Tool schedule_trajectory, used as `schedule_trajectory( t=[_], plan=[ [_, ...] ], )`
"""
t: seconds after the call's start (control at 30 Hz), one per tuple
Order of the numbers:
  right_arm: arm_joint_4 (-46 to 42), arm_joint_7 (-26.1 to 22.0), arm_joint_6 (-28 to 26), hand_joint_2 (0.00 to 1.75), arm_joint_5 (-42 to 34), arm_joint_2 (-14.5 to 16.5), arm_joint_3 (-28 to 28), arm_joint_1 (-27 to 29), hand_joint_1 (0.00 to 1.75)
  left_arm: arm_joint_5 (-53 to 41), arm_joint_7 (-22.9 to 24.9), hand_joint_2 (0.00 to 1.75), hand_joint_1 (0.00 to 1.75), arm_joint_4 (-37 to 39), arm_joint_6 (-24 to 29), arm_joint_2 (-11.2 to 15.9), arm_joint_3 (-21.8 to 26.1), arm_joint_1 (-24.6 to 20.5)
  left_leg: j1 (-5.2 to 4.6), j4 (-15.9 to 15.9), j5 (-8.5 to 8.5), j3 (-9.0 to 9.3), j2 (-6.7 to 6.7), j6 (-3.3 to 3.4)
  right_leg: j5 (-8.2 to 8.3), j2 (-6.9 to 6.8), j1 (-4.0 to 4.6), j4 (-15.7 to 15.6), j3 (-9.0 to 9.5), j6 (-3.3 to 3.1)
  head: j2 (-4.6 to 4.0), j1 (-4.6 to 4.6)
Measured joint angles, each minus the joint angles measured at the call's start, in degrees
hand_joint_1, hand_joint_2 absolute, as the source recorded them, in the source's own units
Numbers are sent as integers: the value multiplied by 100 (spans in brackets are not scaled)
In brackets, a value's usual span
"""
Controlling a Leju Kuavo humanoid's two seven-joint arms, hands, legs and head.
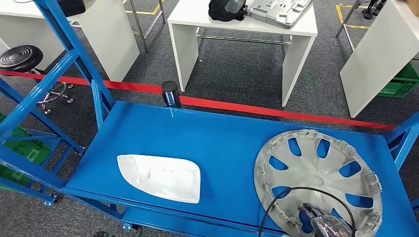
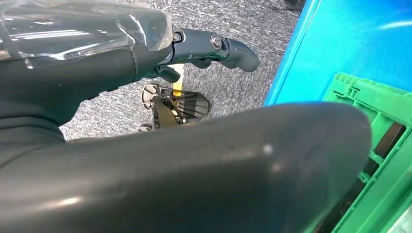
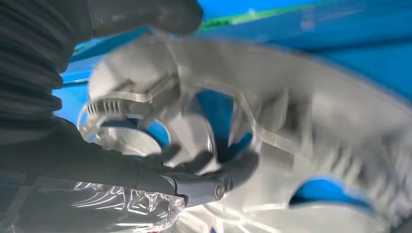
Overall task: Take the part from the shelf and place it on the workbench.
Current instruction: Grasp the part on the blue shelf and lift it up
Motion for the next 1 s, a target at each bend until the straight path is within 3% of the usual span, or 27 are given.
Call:
schedule_trajectory(
  t=[0.07,0.17,0.2,0.23,0.27,0.33,0.4,0.47,0.57,0.6,0.67,0.73,0.77,0.8,0.87,0.93,1.0],
  plan=[
    [74,-64,33,175,116,140,-11,-45,149,-15,-6,0,0,-26,-14,2,-1,0,25,194,-147,-70,-2,-58,22,-1,-20,-8,20,-55,0,-4],
    [173,-161,94,175,311,375,-86,-88,145,-48,-33,0,0,-39,-51,4,-2,6,69,1230,-719,-515,-5,-151,33,-2,-15,-8,19,-90,0,-11],
    [204,-186,118,175,382,449,-119,-104,145,-55,-46,0,0,-38,-59,7,-2,11,81,1542,-830,-658,-5,-162,35,1,-8,-7,14,-94,0,-11],
    [231,-205,138,175,440,516,-152,-122,145,-56,-61,0,0,-38,-66,10,-2,15,88,1676,-838,-720,-5,-161,37,7,0,-7,10,-98,0,-11],
    [255,-220,151,175,477,572,-179,-139,145,-57,-74,0,0,-38,-69,14,-2,17,90,1574,-735,-669,-5,-149,37,13,5,-7,13,-99,0,-11],
    [289,-241,164,175,508,656,-217,-163,145,-58,-91,0,0,-39,-73,24,-2,14,84,814,-356,-279,-9,-95,37,21,15,-10,32,-97,0,-11],
    [328,-240,185,175,521,717,-246,-168,145,-59,-99,0,0,-39,-73,35,-3,11,55,159,-129,52,-10,-42,36,16,42,-11,40,-79,0,-9],
    [373,-236,199,175,525,761,-272,-169,145,-62,-103,0,0,-39,-75,40,-3,14,17,21,-106,94,-8,-9,49,10,51,-25,30,-33,0,-8],
    [421,-236,203,175,523,802,-306,-161,145,-64,-105,0,0,-40,-77,41,-2,13,30,-114,-3,120,5,97,1,4,44,49,-27,30,0,-2],
    [436,-236,204,175,523,810,-316,-157,145,-64,-106,0,0,-39,-77,40,-2,10,40,-166,36,131,12,132,-112,3,46,251,-128,18,0,5],
    [471,-236,206,175,523,828,-326,-152,145,-64,-106,0,0,-38,-78,31,-2,9,33,-197,68,114,21,167,-450,2,41,981,-481,-28,0,14],
    [503,-236,206,175,523,849,-331,-152,145,-64,-106,0,0,-38,-79,26,-2,15,13,-193,70,101,23,169,-630,1,36,1546,-746,-8,0,15],
    [513,-236,206,175,523,857,-333,-152,145,-64,-106,0,0,-38,-79,26,-2,16,7,-190,69,104,22,168,-584,0,33,1523,-730,34,0,16],
    [522,-238,206,175,522,862,-336,-152,145,-64,-106,0,0,-38,-79,25,-2,16,7,-182,65,111,19,162,-453,-2,29,1262,-598,86,0,16],
    [529,-247,206,175,518,869,-337,-158,144,-64,-105,0,0,-38,-79,23,-2,15,-2,-132,35,110,12,121,-135,-9,30,433,-191,152,0,17],
    [530,-262,210,175,520,882,-335,-171,141,-64,-105,0,0,-38,-80,26,-2,13,-23,-71,-9,92,8,66,15,-11,43,-27,18,88,0,11],
    [528,-290,244,175,564,904,-334,-180,137,-64,-110,0,0,-38,-84,30,-2,11,-20,-50,-28,87,6,31,29,-8,62,-56,19,-15,0,8]
  ],
)
